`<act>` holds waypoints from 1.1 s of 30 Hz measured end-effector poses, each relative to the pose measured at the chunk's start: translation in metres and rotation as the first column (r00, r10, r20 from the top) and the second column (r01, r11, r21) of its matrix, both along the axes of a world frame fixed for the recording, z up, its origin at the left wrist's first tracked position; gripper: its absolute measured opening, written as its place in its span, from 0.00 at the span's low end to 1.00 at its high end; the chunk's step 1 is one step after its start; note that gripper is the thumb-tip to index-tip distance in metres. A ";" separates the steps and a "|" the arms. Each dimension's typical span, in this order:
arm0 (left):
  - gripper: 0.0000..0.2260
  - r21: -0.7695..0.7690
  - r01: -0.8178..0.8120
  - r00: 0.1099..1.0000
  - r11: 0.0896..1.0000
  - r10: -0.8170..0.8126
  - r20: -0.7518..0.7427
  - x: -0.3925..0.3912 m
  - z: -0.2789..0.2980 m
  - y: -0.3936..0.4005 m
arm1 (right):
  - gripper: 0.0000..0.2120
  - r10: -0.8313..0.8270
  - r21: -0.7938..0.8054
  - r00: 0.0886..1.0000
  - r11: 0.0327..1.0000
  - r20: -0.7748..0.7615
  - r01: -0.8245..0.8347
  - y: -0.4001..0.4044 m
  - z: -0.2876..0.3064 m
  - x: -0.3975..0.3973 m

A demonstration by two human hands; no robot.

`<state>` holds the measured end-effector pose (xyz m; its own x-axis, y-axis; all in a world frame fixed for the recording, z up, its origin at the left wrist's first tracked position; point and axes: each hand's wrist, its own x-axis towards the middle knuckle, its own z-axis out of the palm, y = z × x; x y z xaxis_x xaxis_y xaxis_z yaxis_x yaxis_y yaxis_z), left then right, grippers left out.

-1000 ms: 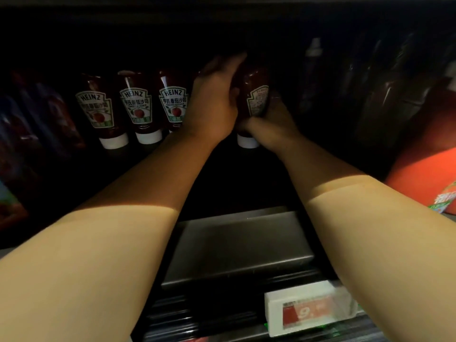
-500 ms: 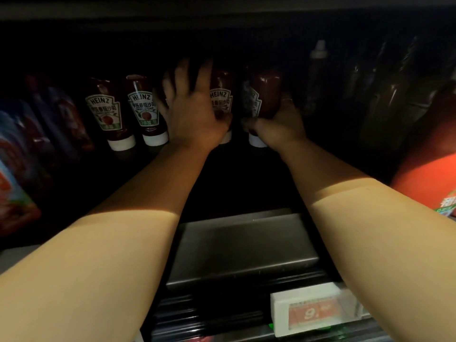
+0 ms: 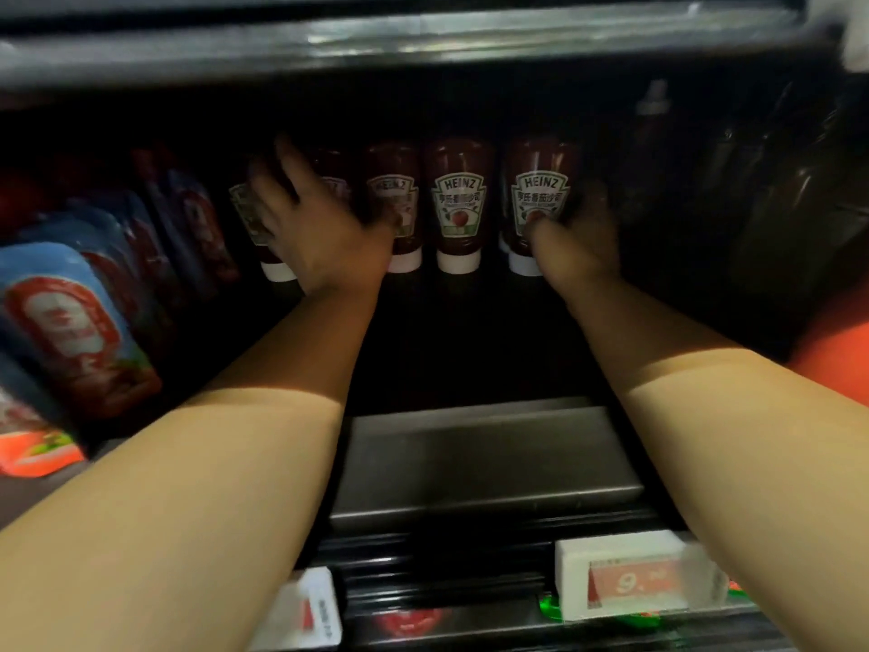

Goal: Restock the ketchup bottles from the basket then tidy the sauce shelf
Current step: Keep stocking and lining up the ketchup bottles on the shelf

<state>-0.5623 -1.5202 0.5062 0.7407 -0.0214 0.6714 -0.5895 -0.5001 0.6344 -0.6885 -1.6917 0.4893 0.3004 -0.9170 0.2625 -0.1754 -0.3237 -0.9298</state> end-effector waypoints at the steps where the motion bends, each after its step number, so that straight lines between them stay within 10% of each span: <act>1: 0.49 -0.044 -0.022 0.999 0.999 0.020 -0.046 0.006 0.002 0.007 | 0.38 -0.013 -0.046 0.999 0.999 -0.043 0.011 0.003 0.000 0.000; 5: 0.53 -0.017 -0.029 0.973 0.999 0.024 -0.230 0.028 -0.002 0.028 | 0.48 -0.007 -0.100 0.995 0.995 -0.097 -0.002 0.007 -0.004 0.000; 11: 0.56 -0.120 0.030 0.909 0.992 -0.076 -0.409 0.068 -0.029 0.040 | 0.34 -0.028 -0.154 0.997 0.988 -0.071 0.017 0.012 -0.002 -0.001; 23: 0.30 -0.098 0.038 0.950 0.994 -0.066 -0.306 0.077 -0.032 0.035 | 0.33 -0.003 -0.208 0.997 0.978 -0.083 -0.014 0.017 -0.004 0.000; 33: 0.39 -0.153 -0.006 0.946 0.988 -0.043 -0.321 0.066 -0.030 0.038 | 0.32 -0.005 -0.211 0.998 0.977 -0.066 -0.009 0.018 -0.002 -0.001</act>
